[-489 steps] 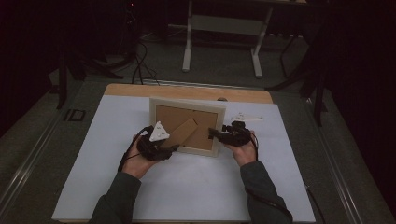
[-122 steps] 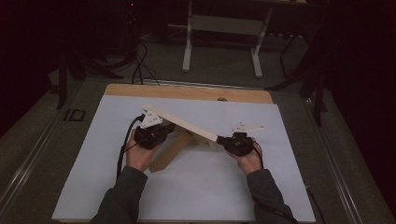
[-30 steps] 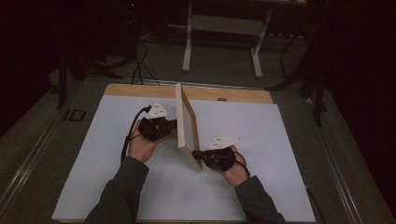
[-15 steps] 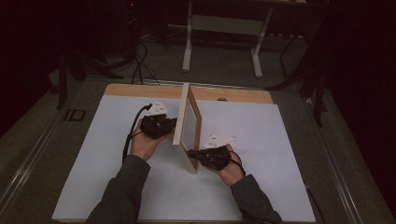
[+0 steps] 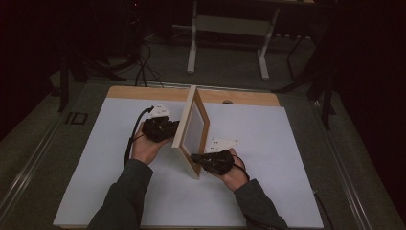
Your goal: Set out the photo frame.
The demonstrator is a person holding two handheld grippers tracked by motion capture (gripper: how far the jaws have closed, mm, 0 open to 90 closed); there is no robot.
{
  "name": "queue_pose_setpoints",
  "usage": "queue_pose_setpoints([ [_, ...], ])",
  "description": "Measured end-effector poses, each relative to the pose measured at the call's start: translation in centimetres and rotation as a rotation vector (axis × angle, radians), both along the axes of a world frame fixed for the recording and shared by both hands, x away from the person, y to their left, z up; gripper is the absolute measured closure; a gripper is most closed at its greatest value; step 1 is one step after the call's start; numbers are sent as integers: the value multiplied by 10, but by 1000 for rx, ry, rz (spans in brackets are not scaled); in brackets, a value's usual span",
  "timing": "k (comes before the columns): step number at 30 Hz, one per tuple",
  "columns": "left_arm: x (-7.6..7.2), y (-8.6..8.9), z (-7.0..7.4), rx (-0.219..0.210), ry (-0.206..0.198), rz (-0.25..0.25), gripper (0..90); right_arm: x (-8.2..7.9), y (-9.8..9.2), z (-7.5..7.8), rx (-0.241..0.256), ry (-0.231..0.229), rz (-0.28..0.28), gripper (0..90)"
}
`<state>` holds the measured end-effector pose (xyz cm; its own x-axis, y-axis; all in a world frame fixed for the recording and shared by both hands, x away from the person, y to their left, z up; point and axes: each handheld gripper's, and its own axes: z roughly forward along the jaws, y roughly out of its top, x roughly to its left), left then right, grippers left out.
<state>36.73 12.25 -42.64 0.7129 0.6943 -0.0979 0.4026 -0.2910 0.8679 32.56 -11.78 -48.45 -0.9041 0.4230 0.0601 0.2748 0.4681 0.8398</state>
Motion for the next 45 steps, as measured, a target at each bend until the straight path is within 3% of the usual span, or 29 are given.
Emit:
queue_pose_setpoints([
  [10, -10, 13, 4, -48, 19, 42, 707, 4, -8, -3, -13, 7, -37, 824],
  [16, -12, 16, 7, -55, 30, 61, 632, 7, -12, -5, -18, 21, -54, 804],
  [22, -14, 24, 11, -131, 69, 78, 526, 8, -16, -6, -24, 26, -76, 751],
  [28, -18, 32, 17, -183, 66, 107, 447, 9, -19, -7, -19, 34, -99, 698],
  [34, -23, 30, 23, -187, 84, 121, 386, 10, -21, -7, -20, 29, -111, 662],
  [39, -27, 30, 28, -210, 85, 137, 340, 11, -21, -8, -20, 30, -117, 656],
  [45, -34, 24, 32, -207, 79, 132, 282, 11, -21, -9, -20, 34, -117, 653],
])
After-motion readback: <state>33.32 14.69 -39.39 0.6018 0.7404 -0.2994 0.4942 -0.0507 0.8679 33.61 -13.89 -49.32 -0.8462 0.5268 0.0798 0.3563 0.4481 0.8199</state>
